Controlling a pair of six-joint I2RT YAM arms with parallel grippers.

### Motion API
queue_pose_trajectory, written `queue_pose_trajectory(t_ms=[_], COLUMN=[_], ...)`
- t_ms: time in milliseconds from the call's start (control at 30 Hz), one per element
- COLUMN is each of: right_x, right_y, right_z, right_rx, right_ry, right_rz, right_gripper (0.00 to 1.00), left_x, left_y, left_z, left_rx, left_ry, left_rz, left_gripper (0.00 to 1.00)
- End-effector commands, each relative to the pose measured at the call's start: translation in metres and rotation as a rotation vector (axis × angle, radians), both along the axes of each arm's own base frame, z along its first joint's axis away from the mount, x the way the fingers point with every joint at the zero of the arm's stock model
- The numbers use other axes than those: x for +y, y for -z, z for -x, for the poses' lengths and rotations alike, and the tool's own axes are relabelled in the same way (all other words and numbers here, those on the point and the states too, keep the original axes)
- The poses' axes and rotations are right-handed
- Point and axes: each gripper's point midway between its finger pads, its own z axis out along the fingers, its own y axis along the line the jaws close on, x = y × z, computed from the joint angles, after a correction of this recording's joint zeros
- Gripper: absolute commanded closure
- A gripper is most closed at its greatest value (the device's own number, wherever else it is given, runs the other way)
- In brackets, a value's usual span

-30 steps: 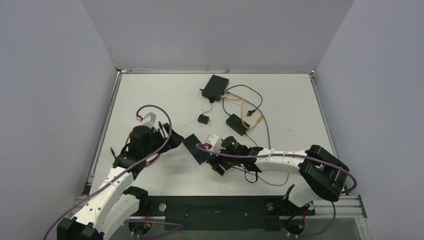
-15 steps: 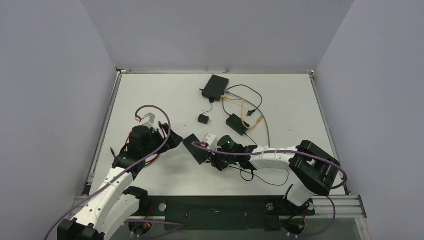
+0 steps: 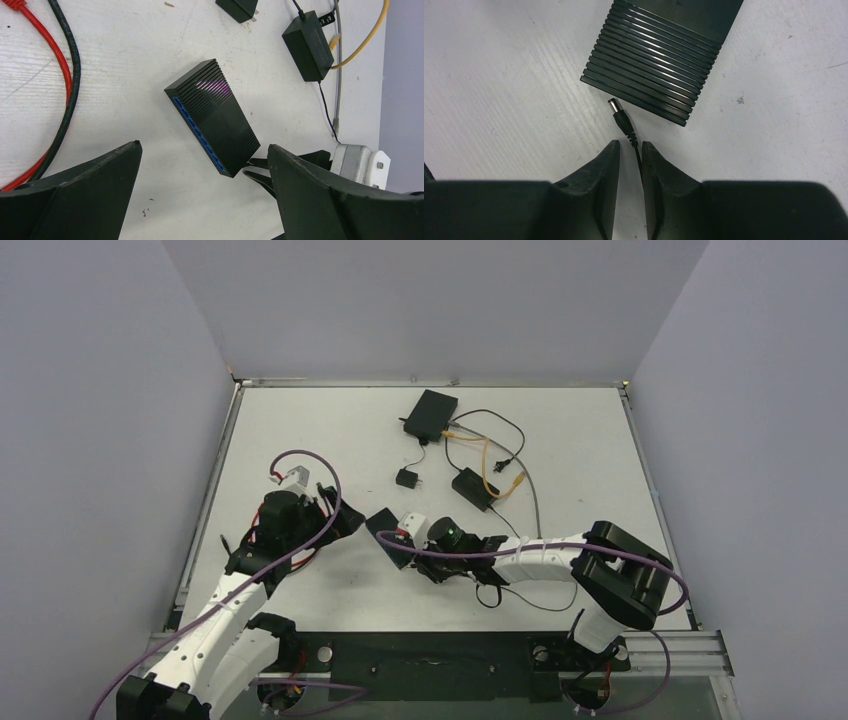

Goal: Insert the plug into the switch port
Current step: Pick up the power from the center of the board.

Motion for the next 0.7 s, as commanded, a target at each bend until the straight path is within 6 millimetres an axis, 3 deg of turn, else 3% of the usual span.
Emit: queue_pose_trajectory(t_ms=[0, 233, 333, 600, 667], right_x=[0.007, 0.007, 0.008, 0.012, 0.013], right_y=[0.0, 0.005, 0.004, -0.023, -0.038], right_z=[-0.002, 0.001, 0.005, 0.021, 0.024], right_rx=[-0.012, -0.015, -0.004, -0.003, -0.019], right_ry=[0.007, 0.0, -0.013, -0.048, -0.058], right_rz=[0.001, 0.038, 0.026, -0.102, -0.145], right_gripper=[0.83, 1.0, 1.0, 1.0, 1.0], left_x=[-0.001, 0.0, -0.001, -0.012, -0.016], left_y=[-0.02, -0.018, -0.019, -0.031, -0.032], left_z=[-0.011, -0.009, -0.009, -0.003, 0.0], left_rx=[-0.061, -0.057, -0.057, -0.065, -0.066], left_ry=[-0.003, -0.005, 0.0, 0.076, 0.109], left_rz=[0.022, 0.025, 0.03, 0.063, 0.072], left_gripper=[0.03, 0.03, 0.03, 0.03, 0.03])
